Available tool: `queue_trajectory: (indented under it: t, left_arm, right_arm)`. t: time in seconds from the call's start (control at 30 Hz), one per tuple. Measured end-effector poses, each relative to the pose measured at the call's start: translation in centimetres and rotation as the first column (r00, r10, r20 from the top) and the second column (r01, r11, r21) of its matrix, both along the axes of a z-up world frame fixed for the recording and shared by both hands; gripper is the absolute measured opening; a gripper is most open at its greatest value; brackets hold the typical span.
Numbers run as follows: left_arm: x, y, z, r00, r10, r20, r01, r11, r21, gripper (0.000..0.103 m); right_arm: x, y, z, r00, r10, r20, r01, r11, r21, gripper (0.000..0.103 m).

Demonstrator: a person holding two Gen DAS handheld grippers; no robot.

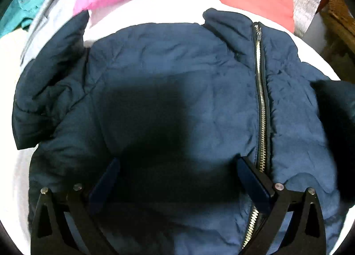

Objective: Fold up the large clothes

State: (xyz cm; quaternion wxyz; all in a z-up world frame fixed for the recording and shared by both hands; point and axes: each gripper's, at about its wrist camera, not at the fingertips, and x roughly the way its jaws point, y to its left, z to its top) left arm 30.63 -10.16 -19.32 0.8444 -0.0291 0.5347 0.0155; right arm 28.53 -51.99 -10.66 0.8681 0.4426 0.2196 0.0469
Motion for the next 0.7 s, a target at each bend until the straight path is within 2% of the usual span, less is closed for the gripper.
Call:
queue_trajectory:
  t: [0.03, 0.07, 0.17, 0.27, 0.3, 0.37, 0.43, 0.53, 0.63, 0.7]
  left_arm:
    - [0.1, 0.3, 0.3, 1.0, 0.017, -0.018, -0.017, 1.0, -0.007, 0.103]
    - [-0.1, 1.0, 0.9, 0.998, 0.058, -0.005, -0.058, 0.998, -0.021, 0.103]
    - [-0.9, 2.9, 3.2, 0.983, 0.16, 0.092, -0.157, 0.986, -0.049, 0.103]
    - [-1.5, 4.4, 5.5, 0.961, 0.201, 0.192, -0.199, 0.98, -0.026, 0.103]
    - [-1.8, 5.0, 6.2, 0.95, 0.203, 0.237, -0.208, 0.978, -0.003, 0.103]
    - [-1.9, 5.5, 6.9, 0.939, 0.199, 0.28, -0.214, 0.976, 0.024, 0.103]
    - [-1.2, 6.3, 7.4, 0.938, 0.212, 0.273, -0.228, 0.973, 0.027, 0.103]
    - [-2.0, 7.6, 8.0, 0.941, 0.205, 0.27, -0.206, 0.978, -0.026, 0.103]
    - [-1.5, 7.1, 7.8, 0.95, 0.173, 0.26, -0.179, 0.984, -0.001, 0.103]
    - [-1.6, 6.7, 7.5, 0.955, 0.157, 0.251, -0.164, 0.986, 0.006, 0.103]
  right_arm:
    - [-0.2, 2.2, 0.7, 0.999, 0.035, 0.011, -0.035, 0.999, -0.011, 0.029]
    - [-0.2, 3.4, 0.9, 0.999, 0.052, 0.017, -0.052, 0.999, -0.011, 0.029]
    - [-1.3, 7.9, 1.0, 0.996, 0.09, 0.028, -0.09, 0.996, 0.013, 0.029]
    - [-2.6, 11.0, -0.7, 0.995, 0.099, 0.013, -0.099, 0.994, 0.053, 0.029]
    - [-3.0, 12.1, -1.6, 0.995, 0.099, 0.002, -0.099, 0.991, 0.091, 0.029]
    - [-3.8, 13.8, -3.7, 0.993, 0.116, -0.024, -0.111, 0.98, 0.165, 0.029]
    - [-4.3, 15.6, -5.7, 0.991, 0.124, -0.056, -0.11, 0.972, 0.208, 0.029]
    - [-5.0, 17.4, -8.2, 0.989, 0.127, -0.081, -0.098, 0.95, 0.296, 0.029]
    - [-5.6, 18.0, -9.3, 0.987, 0.12, -0.105, -0.079, 0.94, 0.332, 0.03]
    - [-6.5, 18.0, -9.2, 0.989, 0.102, -0.111, -0.059, 0.939, 0.338, 0.036]
